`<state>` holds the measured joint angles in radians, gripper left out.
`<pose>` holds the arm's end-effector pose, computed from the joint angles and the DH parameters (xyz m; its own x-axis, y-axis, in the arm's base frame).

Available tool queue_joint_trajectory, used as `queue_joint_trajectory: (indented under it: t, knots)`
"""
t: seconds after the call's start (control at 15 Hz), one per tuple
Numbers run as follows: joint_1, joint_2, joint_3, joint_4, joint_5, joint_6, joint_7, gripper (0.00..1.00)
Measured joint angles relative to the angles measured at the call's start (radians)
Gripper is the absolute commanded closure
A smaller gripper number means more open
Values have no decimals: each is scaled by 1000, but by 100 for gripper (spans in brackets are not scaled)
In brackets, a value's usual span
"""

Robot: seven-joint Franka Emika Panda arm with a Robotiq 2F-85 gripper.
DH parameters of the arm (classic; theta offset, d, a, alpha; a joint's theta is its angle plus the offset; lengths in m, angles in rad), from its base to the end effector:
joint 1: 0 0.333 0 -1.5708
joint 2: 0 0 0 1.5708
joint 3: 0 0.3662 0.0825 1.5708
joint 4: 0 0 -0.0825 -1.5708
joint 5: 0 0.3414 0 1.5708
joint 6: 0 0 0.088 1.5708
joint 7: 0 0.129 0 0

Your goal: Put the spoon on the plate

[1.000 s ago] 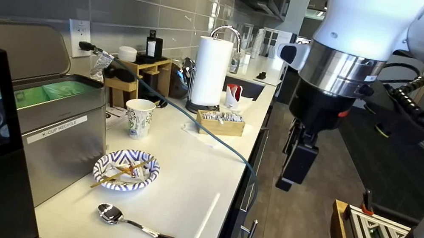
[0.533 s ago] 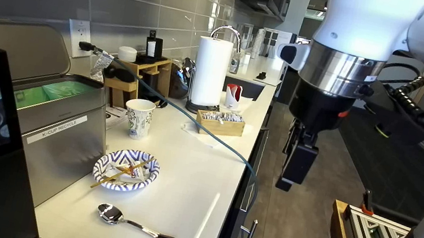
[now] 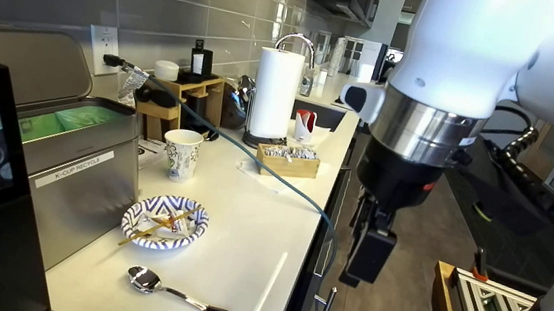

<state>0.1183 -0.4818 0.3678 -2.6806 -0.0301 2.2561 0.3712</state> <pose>0.2877 0.1544 0.4280 0.9902 0.1046 0.0928 0.0880 -0.9819 0.1678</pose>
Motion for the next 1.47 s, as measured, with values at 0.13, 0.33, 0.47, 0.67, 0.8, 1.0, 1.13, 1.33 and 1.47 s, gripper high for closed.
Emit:
queue_joint_trajectory:
  t: [0.13,0.33,0.47,0.67,0.8,1.0,1.13,1.33,1.47]
  knots:
    - [3,79,37,18,-1,84,68,0]
    - [-1,199,73,66,-24,180,195,0]
    - [-6,278,86,111,-81,216,302,0]
    - [-6,398,80,191,-216,262,409,0]
    - [6,471,58,253,-304,265,419,0]
    - [42,566,-2,340,-394,264,416,0]
    - [64,588,-36,357,-395,264,412,0]
    - [82,580,-49,355,-393,264,412,0]
    - [98,582,-75,359,-392,269,408,0]
